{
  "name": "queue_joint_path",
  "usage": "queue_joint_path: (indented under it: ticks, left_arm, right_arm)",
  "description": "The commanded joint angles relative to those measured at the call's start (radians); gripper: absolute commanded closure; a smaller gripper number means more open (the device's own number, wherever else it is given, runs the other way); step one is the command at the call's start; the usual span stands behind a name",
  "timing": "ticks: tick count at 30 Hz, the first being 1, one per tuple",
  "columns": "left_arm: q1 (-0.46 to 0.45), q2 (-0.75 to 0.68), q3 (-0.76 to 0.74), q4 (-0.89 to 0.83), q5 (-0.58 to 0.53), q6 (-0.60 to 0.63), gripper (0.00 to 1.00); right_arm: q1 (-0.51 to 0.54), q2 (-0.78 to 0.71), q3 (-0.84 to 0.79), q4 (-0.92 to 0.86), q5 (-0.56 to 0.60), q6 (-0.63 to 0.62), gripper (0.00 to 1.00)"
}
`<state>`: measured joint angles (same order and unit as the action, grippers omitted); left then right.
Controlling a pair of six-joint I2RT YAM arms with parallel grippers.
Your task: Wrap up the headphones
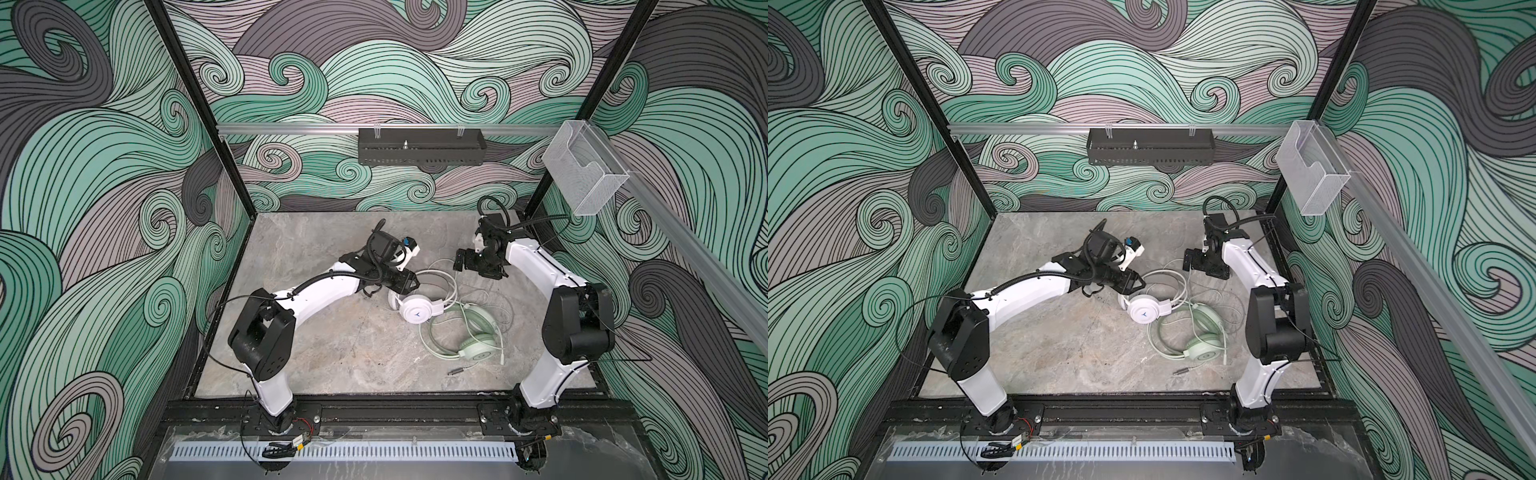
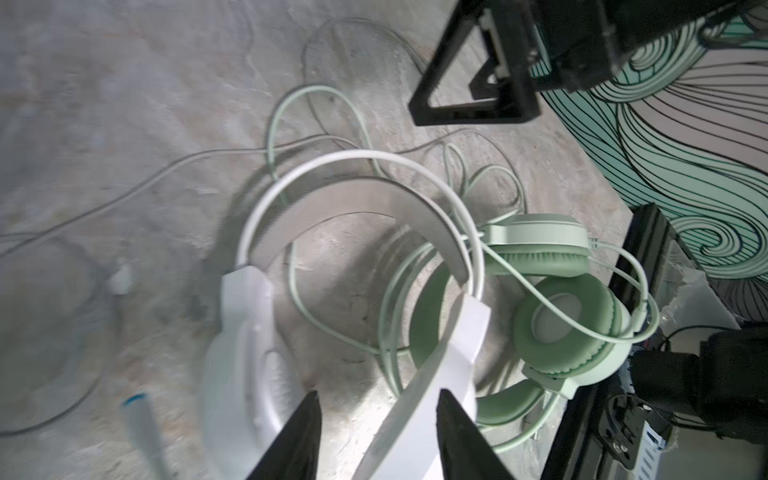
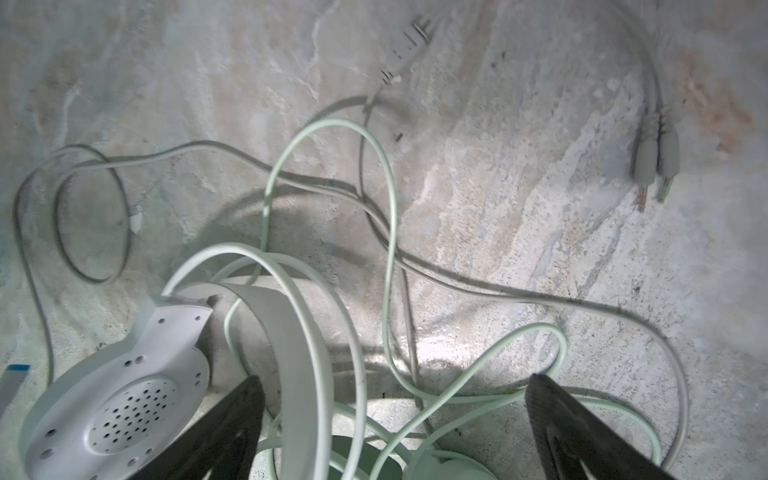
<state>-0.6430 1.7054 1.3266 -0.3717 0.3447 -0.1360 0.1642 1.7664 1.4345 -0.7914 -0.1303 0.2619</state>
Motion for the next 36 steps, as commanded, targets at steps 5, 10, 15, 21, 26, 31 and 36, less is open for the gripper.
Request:
queue_joint_path:
  ticks: [5,10,15,21,26,31,36]
  left_arm:
    - [0.125,-0.197,-0.163,-0.004,-0.012,0.010,0.50]
    - [0.139,-0.316,-0.239,0.071,-0.043,-0.007,0.50]
    - [0.146,-0.384,-0.265,0.103,-0.063,-0.009,0.49]
    - [0.163,-0.425,-0.274,0.075,-0.081,0.029,0.49]
    - [0.186,-0.476,-0.315,0.070,-0.106,0.014,0.49]
    - [0.200,-0.549,-0.360,0.053,-0.160,0.007,0.49]
    - [0.213,-0.607,-0.381,0.009,-0.199,-0.002,0.49]
  right_arm:
    - [0.154,0.048,0.064,-0.120,0.001,-0.006,0.01]
    - [0.169,0.080,0.047,-0.166,0.043,-0.018,0.04]
    - [0.171,0.112,0.009,-0.170,0.065,-0.022,0.09]
    - [0.183,0.160,0.010,-0.163,0.076,-0.037,0.23]
    - [0.203,0.167,0.044,-0.165,0.079,-0.062,0.44]
    - [0.226,0.212,0.101,-0.186,0.081,-0.091,0.69]
    - [0.248,0.252,0.168,-0.190,0.101,-0.132,0.84]
